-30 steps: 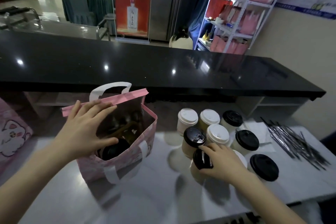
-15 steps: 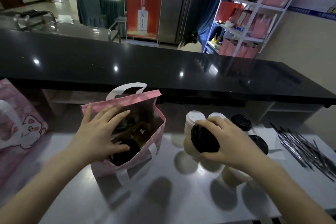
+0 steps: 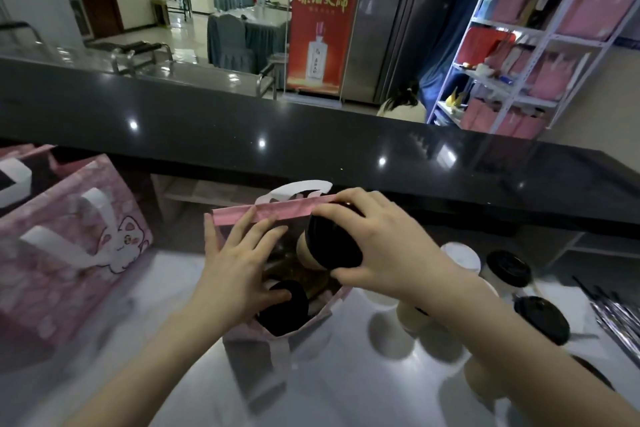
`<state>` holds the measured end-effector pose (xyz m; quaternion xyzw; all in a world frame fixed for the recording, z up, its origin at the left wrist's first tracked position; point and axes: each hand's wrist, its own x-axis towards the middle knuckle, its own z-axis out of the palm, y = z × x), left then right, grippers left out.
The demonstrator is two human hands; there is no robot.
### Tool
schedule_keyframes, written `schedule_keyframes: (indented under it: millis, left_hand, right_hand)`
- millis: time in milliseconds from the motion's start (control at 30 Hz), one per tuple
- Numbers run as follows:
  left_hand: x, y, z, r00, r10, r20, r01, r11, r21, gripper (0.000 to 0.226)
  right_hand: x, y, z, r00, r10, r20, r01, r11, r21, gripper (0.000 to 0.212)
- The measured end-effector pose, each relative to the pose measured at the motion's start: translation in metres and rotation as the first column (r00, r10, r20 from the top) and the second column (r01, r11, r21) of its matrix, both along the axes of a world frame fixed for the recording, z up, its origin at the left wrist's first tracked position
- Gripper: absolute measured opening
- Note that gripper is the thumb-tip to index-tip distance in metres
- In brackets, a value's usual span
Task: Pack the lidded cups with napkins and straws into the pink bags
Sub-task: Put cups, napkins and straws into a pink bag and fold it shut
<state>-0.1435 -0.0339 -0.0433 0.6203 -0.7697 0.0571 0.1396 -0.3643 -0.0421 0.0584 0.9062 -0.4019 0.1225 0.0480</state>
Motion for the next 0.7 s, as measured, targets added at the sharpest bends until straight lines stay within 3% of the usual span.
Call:
schedule_keyframes:
  millis: [167, 333, 700]
  left_hand:
    - [0.004, 0.002, -0.005, 1.0, 0.017, 0.006, -0.017, 0.998, 0.064, 0.105]
    - [0.006, 0.002, -0.005, 0.999, -0.016, -0.028, 0.019, 0.996, 0.09, 0.116]
    - [0.019, -0.004, -0.009, 0.994, -0.076, -0.078, 0.084, 0.991, 0.102, 0.118]
  right_hand:
    - [0.023, -0.024, -0.044, 0.971, 0.03, -0.239, -0.031, 1.0, -0.002, 0.076]
    - [0.036, -0.042, -0.073, 0.927, 0.003, -0.374, 0.024, 0.997, 0.067, 0.074]
    - [0.053, -0.072, -0.092, 0.886, -0.013, -0.463, 0.092, 0.985, 0.148, 0.073]
